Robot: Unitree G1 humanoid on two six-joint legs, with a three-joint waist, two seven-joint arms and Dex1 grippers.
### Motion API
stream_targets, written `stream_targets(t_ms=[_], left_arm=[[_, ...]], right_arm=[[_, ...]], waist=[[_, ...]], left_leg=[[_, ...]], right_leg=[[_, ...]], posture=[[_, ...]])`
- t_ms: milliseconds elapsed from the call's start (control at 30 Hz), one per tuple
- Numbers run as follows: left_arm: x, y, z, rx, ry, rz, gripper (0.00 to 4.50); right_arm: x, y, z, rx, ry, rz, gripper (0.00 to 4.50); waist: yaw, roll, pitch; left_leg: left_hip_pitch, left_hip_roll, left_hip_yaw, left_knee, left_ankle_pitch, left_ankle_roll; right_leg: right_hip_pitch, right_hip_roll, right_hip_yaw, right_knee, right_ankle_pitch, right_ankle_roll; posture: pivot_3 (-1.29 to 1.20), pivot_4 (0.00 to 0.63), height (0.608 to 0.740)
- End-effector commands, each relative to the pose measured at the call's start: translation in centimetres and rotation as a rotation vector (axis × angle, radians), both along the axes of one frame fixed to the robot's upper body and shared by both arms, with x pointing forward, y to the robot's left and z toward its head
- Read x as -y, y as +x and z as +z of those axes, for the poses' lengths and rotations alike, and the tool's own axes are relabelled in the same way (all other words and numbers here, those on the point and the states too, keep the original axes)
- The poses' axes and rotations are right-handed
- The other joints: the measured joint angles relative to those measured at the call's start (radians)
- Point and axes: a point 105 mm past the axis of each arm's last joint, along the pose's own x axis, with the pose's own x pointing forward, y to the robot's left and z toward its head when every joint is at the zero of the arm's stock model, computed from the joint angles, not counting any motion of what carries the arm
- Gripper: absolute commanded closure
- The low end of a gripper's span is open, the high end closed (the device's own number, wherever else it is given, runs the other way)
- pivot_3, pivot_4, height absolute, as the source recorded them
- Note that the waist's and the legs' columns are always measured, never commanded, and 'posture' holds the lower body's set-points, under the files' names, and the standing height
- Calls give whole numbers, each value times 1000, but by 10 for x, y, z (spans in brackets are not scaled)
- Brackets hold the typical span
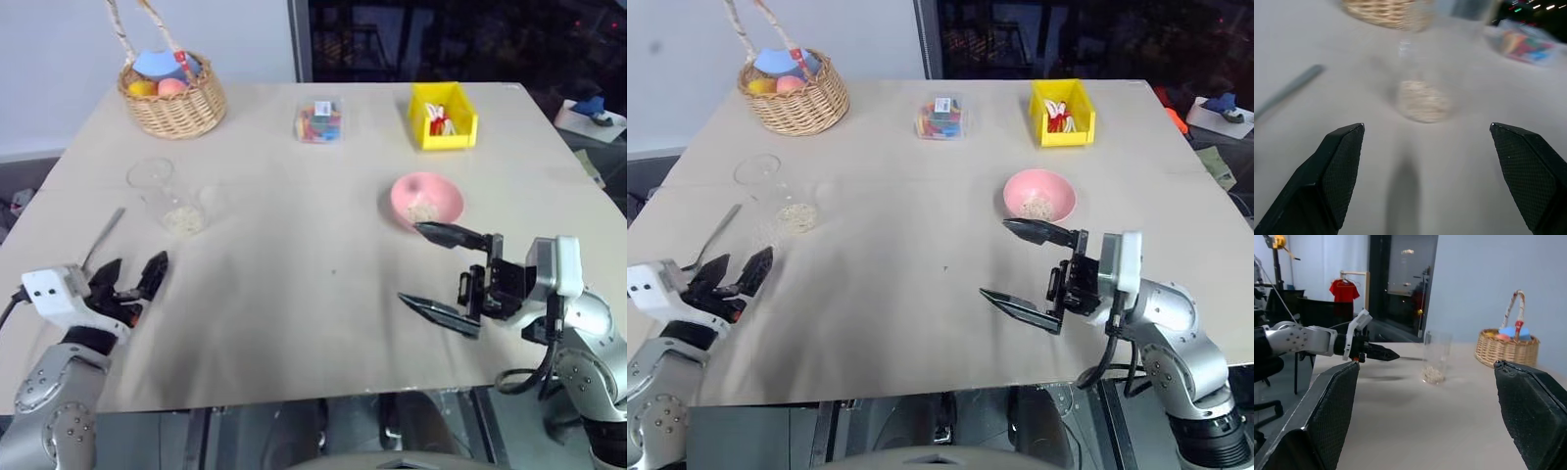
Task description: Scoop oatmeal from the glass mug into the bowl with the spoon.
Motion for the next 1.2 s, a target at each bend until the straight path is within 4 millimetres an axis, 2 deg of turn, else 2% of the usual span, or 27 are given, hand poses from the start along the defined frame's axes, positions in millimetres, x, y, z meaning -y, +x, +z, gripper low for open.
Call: stream_targets(t_ms=[33, 200, 267, 367, 400, 500, 600, 633, 700, 733, 767, 800, 933, 1000, 1067, 1133, 1200], left_arm=[[-36, -1, 8, -86, 26, 138, 191], [-75, 22, 13, -276, 99, 113, 191], [-88, 34, 21, -307, 136, 97, 191], [-105, 49, 22, -405, 180, 73, 191], [-106, 53, 16, -466, 167, 46, 191], [-102, 58, 2, -573, 132, -16, 1011], [-97, 61, -5, -600, 92, -51, 2269], [-98, 60, -7, -606, 88, -50, 2442], [-95, 60, -12, -607, 58, -61, 3376], [-95, 59, -14, -609, 56, -64, 3524], [-94, 60, -15, -603, 52, -69, 4158], [-93, 60, -16, -591, 40, -69, 4463], [-95, 61, -13, -517, 6, -64, 4463], [-99, 62, 3, -396, -18, -51, 4463], [-104, 61, 27, -230, -62, -47, 4463], [-104, 52, 42, -115, -55, -54, 4463], [-92, 31, 44, -54, -1, -73, 4463]], right_arm=[[-6, -5, 6, 33, 17, 29, 40], [-10, -2, 4, 37, 22, 9, 40], [-10, -1, 4, 41, 22, -8, 40], [-10, 0, 6, 49, 22, -31, 40], [-9, 0, 6, 50, 19, -42, 40], [-5, 0, 3, 52, -4, -70, 0], [-6, -3, 3, 57, -23, -91, 0], [-6, -5, 4, 59, -26, -98, 0], [-5, -6, 5, 47, -28, -122, 0], [-5, -6, 4, 40, -30, -130, 0], [-5, -6, 4, 32, -34, -138, 0], [-5, -5, 2, 10, -34, -145, 0], [-4, -2, 5, -16, -14, -189, 0], [0, 1, 8, -29, -11, -219, 0], [5, 10, 6, -60, -48, -284, 0], [7, 15, 5, -95, -61, -289, 0], [4, 15, 4, -95, -129, -276, 0]], waist=[[1, 0, 0], [1, -2, 0], [3, -2, 0], [2, -4, 0], [0, -4, 0], [-1, -4, 0], [-6, -5, 0], [-6, -4, 0], [-5, -4, 0], [-4, -4, 0], [-3, -4, 0], [-3, -4, 0], [-3, -5, 0], [-3, -5, 0], [-5, -6, 0], [-12, -10, 0], [-26, -10, 0]], left_leg=[[0, 0, 0, 0, 0, 0], [0, -2, 0, 0, 3, -5], [0, -1, 1, 0, 3, -5], [-1, -5, 2, 0, 3, -5], [-2, -5, 3, 0, 3, -5], [-2, -6, 7, -1, 3, -5], [-3, -5, 9, -1, 3, -5], [-3, -5, 9, -1, 3, -6], [-2, -5, 9, -1, 3, -6], [-2, -5, 9, -1, 3, -6], [-2, -5, 9, -1, 3, -6], [-2, -5, 9, -1, 3, -6], [-1, -4, 8, -1, 3, -6], [0, -4, 6, -1, 3, -5], [-1, -4, 6, -1, 3, -5], [-3, -1, 7, -1, 3, -5], [-3, 1, 7, 0, 3, -6]], right_leg=[[0, 0, 0, 1, 0, 0], [0, 0, -1, 1, -1, 2], [0, -1, -1, 0, -1, 2], [0, -1, -2, 0, -1, 2], [-1, -1, -2, 0, -1, 2], [-1, -1, -2, -1, 2, 3], [-2, 0, -2, -1, 2, 5], [-2, 0, -1, -1, 2, 5], [-3, 0, -1, 0, 2, 5], [-3, -1, -1, 1, 2, 5], [-3, -1, -1, 1, 2, 5], [-3, -1, 0, 2, 1, 6], [-3, -2, 1, 3, 1, 5], [-3, -2, 2, 4, 0, 4], [-5, -2, 3, 5, 2, 5], [-7, -2, 4, 6, 2, 5], [-9, -3, 5, 7, 2, 4]], posture=[[0, 150, 740], [0, 150, 740], [0, 150, 740], [0, 150, 740], [0, 150, 740], [0, 150, 740], [0, 150, 740], [0, 150, 740], [0, 150, 740], [0, 150, 740], [0, 150, 740], [0, 150, 740], [0, 150, 740], [0, 150, 740], [0, 150, 740], [0, 150, 740], [0, 150, 740]])
